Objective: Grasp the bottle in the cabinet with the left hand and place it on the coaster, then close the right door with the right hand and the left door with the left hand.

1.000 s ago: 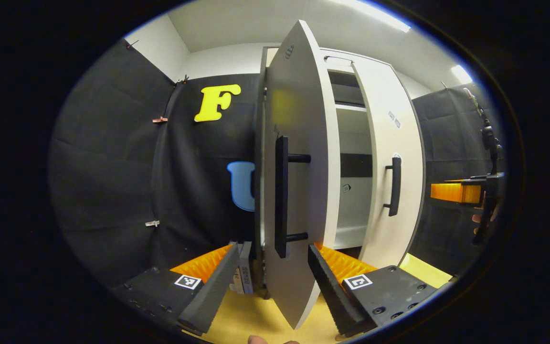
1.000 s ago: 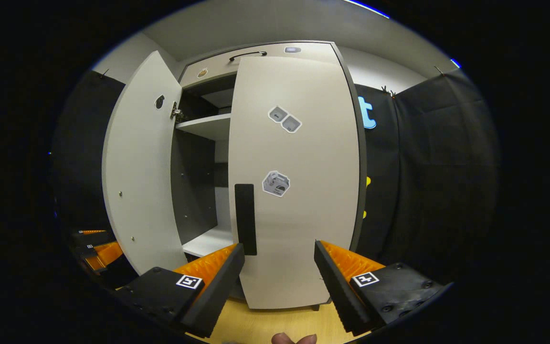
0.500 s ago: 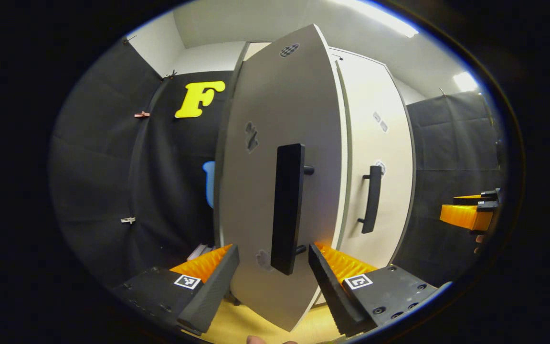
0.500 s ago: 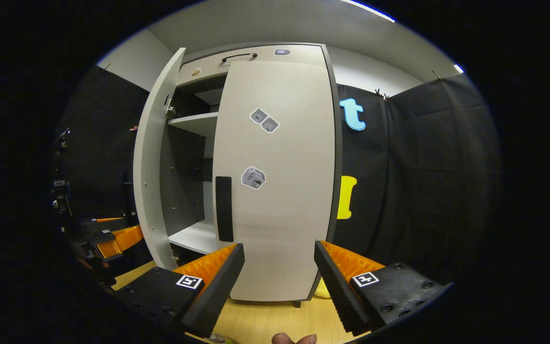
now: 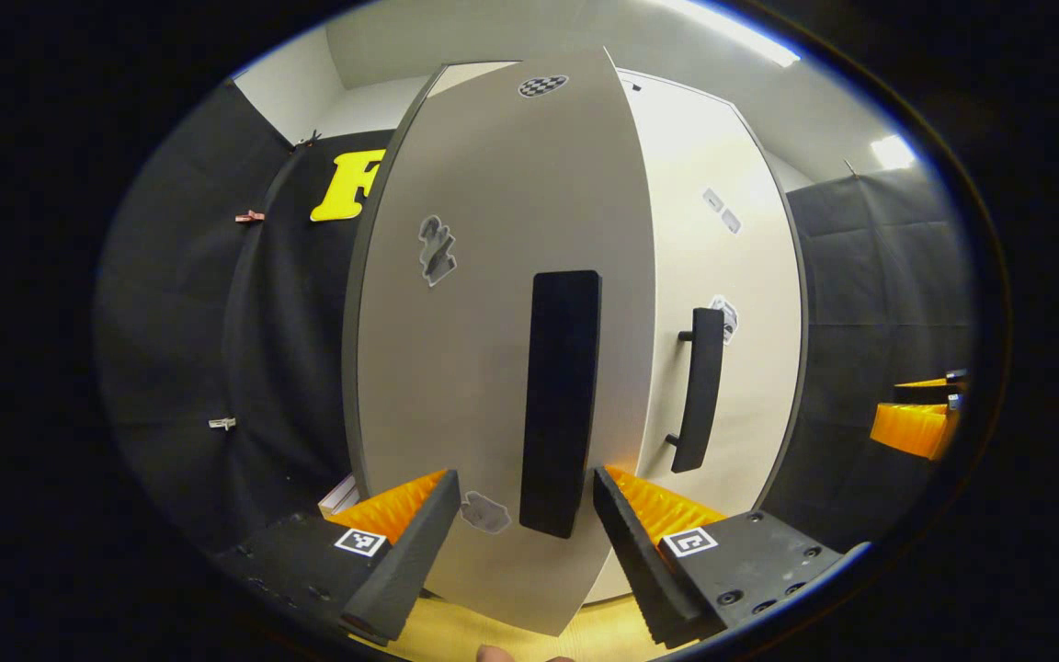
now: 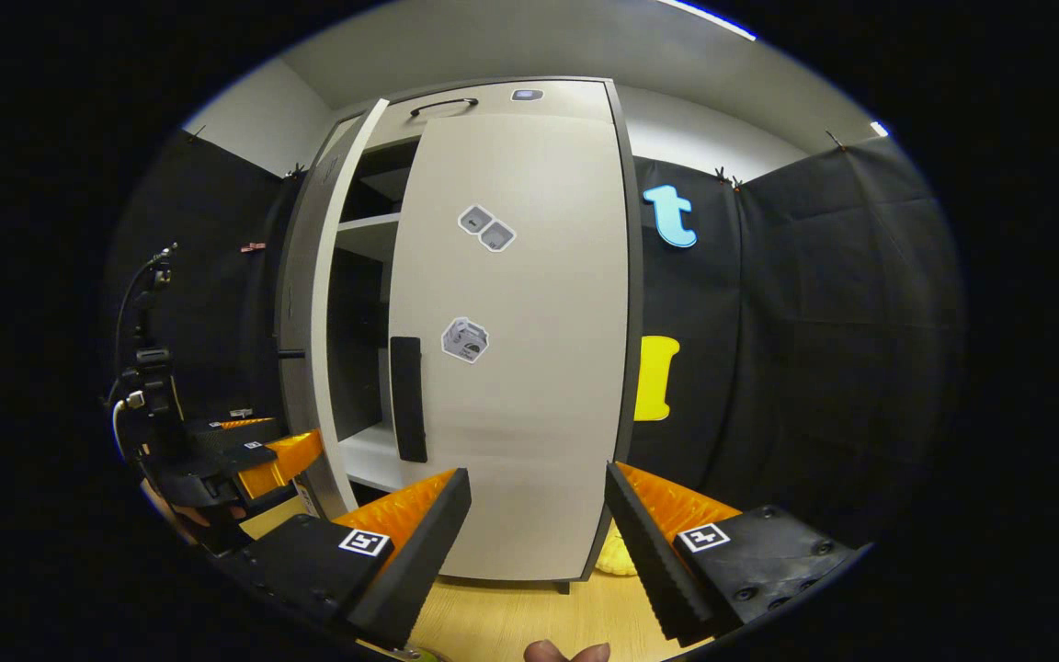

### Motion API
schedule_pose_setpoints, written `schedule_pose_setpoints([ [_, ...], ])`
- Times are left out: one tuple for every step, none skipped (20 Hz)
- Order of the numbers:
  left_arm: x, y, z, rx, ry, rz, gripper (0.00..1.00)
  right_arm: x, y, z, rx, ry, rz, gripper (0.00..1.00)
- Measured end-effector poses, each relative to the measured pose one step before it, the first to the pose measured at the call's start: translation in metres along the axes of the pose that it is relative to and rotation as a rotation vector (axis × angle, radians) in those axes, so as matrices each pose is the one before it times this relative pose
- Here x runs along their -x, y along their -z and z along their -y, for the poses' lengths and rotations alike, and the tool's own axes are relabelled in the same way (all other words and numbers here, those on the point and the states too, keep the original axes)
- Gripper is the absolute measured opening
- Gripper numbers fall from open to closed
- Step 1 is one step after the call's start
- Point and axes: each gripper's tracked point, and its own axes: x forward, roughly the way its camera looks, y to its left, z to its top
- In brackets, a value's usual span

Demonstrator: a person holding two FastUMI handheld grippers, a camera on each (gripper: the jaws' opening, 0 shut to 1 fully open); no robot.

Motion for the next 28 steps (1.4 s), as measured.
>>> schedule_pose_setpoints([
  [-0.00541,-0.00135,0.00336,-0.01443,-0.00472,0.00317,0.9,-0.00038,0.00123,-0.00176,-0.0002,-0.00591,-0.0019,0.98],
  [-0.00509,0.00113,0.00365,-0.01338,-0.00401,0.00138,0.94,-0.00113,0.00093,-0.00191,-0.00371,-0.0066,-0.00269,0.98],
  [-0.00516,0.00047,0.0025,-0.01006,-0.00213,0.00153,0.9,-0.00124,0.00114,-0.00156,-0.00382,-0.00381,-0.00303,0.97],
  [-0.00479,0.00003,0.00131,-0.00613,-0.00052,0.00144,0.91,-0.00109,0.00083,-0.00196,-0.00396,-0.00423,-0.0029,0.97],
  [-0.00448,0.00011,0.00198,-0.00374,0.00065,-0.00037,0.91,-0.00057,0.00101,-0.00138,-0.0002,-0.00437,-0.0016,0.97],
  [-0.00229,0.00029,0.00029,-0.00443,0.00121,-0.00156,0.94,-0.00032,-0.00049,-0.00103,0.00419,-0.00207,0.00103,0.98],
  [-0.00255,0.00041,-0.00004,-0.00569,0.00123,-0.00447,0.91,-0.00049,-0.00024,-0.0009,0.00429,-0.00159,0.00227,0.98],
  [-0.0007,0.00116,-0.00094,-0.00737,-0.00277,-0.00499,0.94,-0.00005,-0.00075,-0.00006,-0.00065,-0.00056,0.00195,0.98],
  [0.00138,0.00072,-0.00089,-0.00774,-0.00419,-0.00776,0.92,0.00045,0.0001,-0.00051,-0.00505,0.00083,-0.00076,0.98],
  [0.00056,0.00333,0.00067,-0.0065,-0.00217,-0.01543,0.91,0.00069,-0.00007,0.00001,-0.00513,0.00438,0.00053,0.98],
  [0.00319,0.0034,0.00119,-0.00084,0.00088,-0.01629,0.94,0.00107,-0.00094,0.0005,-0.0033,0.0024,0.00145,0.98],
  [0.00571,0.00262,0.00091,0.00553,0.00442,-0.0078,0.91,0.00125,-0.00083,-0.00078,-0.0012,0.0004,0.00283,0.98],
  [0.00759,0.00014,0.00043,0.00892,0.00627,-0.00234,0.94,0.0022,-0.00062,-0.00051,0.00161,0.00096,0.00263,0.98],
  [0.00978,0.00039,0.00064,0.00756,0.00744,-0.00102,0.94,0.00299,-0.00067,-0.00014,0.00249,0.00298,0.00249,0.98],
  [0.00864,-0.00053,0.00064,0.00247,0.00434,-0.00037,0.94,0.00222,-0.00065,-0.00035,0.00117,0.00286,0.00152,0.98],
  [0.00836,-0.00086,0.00118,-0.00162,0.00342,-0.00198,0.94,0.00233,-0.00064,-0.00067,-0.00271,0.00077,0.00086,0.98],
  [0.00815,-0.00225,-0.00019,-0.00128,0.00265,0.00216,0.94,0.00266,-0.00069,-0.00087,-0.0041,0.00141,0.00149,0.98],
  [0.00885,-0.00248,-0.00023,0.00022,0.00361,0.0039,0.94,0.00347,-0.001,-0.0014,-0.00451,0.00038,0.00186,0.98],
  [0.00864,-0.00274,0.00069,0.00157,0.00258,0.00396,0.95,0.00346,-0.00082,-0.00146,-0.00275,0.00201,0.00205,0.98],
  [0.00894,-0.00313,-0.00044,0.00049,0.00485,0.00496,0.95,0.00366,-0.00072,-0.00115,-0.00251,0.00181,0.0019,0.97],
  [0.00947,-0.00437,-0.00079,-0.00047,0.00197,0.00696,0.95,0.00206,-0.00144,-0.00187,-0.00261,-0.00091,0.00166,0.97],
  [0.00782,-0.00317,-0.00076,-0.00304,-0.0002,0.00586,0.95,0.00354,-0.00176,-0.00152,-0.00265,0.00056,0.00343,0.97],
  [0.00813,-0.00378,-0.00158,-0.00458,-0.00079,0.00601,0.95,0.00485,-0.0012,-0.00237,-0.00282,-0.00114,0.00389,0.97],
  [0.00888,-0.00291,-0.0008,-0.00275,-0.00066,0.00666,0.95,0.00421,-0.00158,-0.00133,-0.00301,0.00184,0.00395,0.97],
  [0.00771,-0.0028,-0.00116,0.00001,-0.00107,0.00346,0.95,0.00488,-0.00131,-0.00261,-0.00314,-0.00061,0.00455,0.97],
  [0.00814,-0.00252,-0.00187,0.00311,-0.00263,0.00074,0.95,0.00451,-0.00142,-0.0022,-0.00351,0.0011,0.00388,0.97],
  [0.00778,-0.00215,-0.00081,0.00274,0.00128,0.00161,0.95,0.00309,-0.00116,-0.00237,-0.00332,-0.00339,0.00142,0.97],
  [0.0078,-0.00281,-0.00082,0.00322,0.00069,0.00492,0.95,0.00295,-0.00079,-0.00207,-0.00194,-0.0015,0.00019,0.97],
])
